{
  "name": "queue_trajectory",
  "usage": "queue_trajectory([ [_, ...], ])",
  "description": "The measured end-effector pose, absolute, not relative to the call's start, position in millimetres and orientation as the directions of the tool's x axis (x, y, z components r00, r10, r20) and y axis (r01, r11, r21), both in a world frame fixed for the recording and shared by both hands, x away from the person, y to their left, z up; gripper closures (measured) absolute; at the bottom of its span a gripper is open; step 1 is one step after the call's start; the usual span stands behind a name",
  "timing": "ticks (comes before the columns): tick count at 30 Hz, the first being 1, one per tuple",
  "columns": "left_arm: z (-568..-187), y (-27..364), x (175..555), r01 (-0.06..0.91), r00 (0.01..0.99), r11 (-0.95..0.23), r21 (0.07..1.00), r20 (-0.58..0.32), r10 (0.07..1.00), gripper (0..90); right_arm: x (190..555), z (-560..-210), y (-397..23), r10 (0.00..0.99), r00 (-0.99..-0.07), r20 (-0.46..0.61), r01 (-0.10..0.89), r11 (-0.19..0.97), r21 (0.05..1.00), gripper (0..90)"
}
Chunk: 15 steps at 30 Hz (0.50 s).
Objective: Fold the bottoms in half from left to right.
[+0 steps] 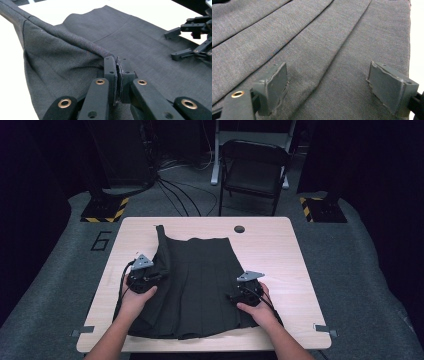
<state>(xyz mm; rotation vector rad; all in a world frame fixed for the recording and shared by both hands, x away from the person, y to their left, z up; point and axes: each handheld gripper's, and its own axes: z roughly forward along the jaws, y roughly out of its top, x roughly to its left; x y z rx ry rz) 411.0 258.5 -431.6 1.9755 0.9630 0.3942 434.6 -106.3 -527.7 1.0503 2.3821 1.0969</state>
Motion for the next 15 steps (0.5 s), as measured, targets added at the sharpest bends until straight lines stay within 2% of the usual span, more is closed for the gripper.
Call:
queue_trajectory([
  [15, -414.4, 236.0, 410.4, 0.448, 0.695, -0.296, 0.843, -0.121, 0.708, 86.8, 434.6, -527.7, -106.3, 0.732, -0.681, 0.02, 0.49, 0.436, 0.755, 15.6],
])
